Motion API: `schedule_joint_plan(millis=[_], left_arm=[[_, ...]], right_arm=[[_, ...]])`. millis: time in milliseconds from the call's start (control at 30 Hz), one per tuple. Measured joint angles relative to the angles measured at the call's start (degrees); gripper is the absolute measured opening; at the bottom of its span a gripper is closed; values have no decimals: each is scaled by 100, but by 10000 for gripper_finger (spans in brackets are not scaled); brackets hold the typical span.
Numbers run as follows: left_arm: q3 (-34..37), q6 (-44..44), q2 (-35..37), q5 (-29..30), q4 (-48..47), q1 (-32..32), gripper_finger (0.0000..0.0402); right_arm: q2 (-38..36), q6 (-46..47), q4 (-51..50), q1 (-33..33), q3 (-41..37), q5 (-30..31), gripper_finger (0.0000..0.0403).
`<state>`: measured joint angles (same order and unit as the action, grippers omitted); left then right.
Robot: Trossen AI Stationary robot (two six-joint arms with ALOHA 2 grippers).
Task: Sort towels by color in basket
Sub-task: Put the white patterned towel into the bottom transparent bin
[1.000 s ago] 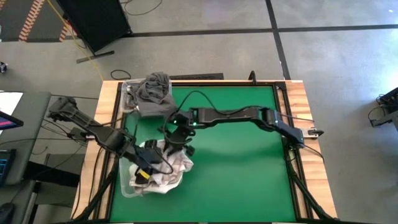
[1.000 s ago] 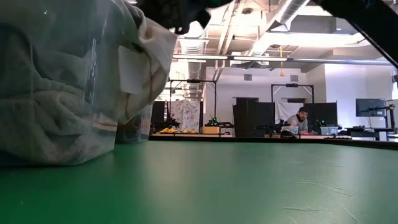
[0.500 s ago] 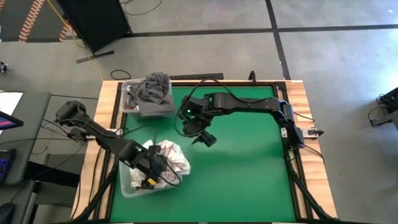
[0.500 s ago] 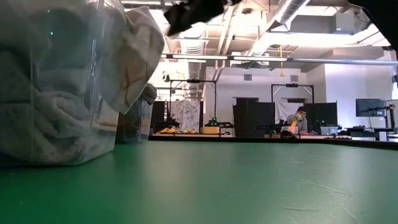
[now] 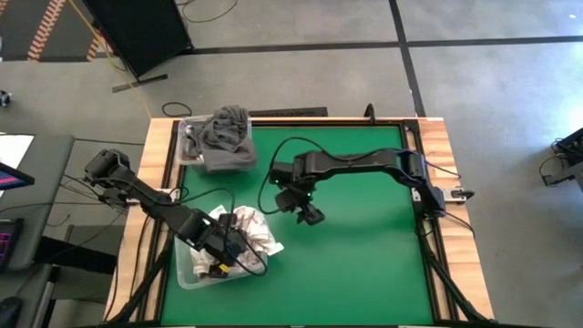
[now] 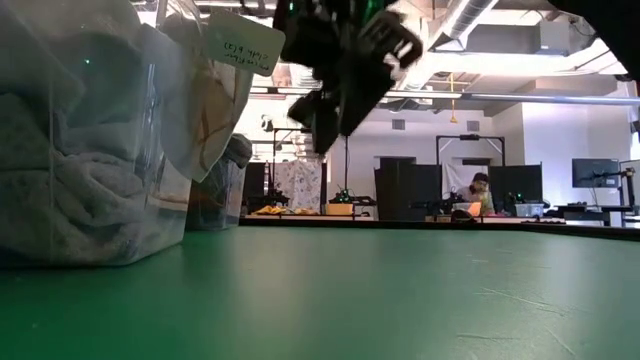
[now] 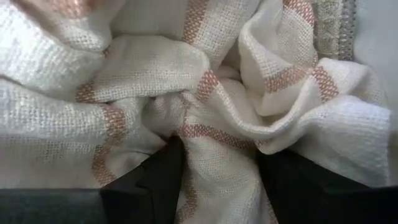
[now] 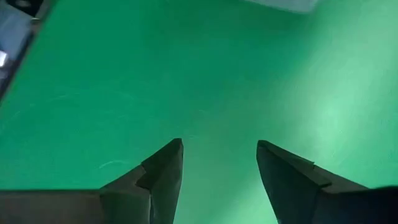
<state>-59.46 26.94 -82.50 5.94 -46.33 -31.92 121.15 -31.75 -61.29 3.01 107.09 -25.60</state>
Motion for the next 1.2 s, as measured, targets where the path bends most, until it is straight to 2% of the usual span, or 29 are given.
schedule_joint_plan(millis=[300, 633, 800, 1000, 1200], left_arm=[[6, 251, -4, 118, 0, 0, 199], [10, 205, -4, 126, -2, 0, 199], [10, 208, -4, 128, -4, 0, 199], [13, 216, -7, 204, -4, 0, 199], [16, 211, -11, 233, 129, 1, 199]], right_arm=[[3, 702, 1571, -83, -827, 17, 230], [-15, 1355, 2904, -412, -833, 198, 230], [-21, 1797, 3161, -652, -833, 256, 230], [-21, 2391, 3295, -975, -830, 913, 230], [-21, 2517, 3370, -1293, -830, 2497, 227]])
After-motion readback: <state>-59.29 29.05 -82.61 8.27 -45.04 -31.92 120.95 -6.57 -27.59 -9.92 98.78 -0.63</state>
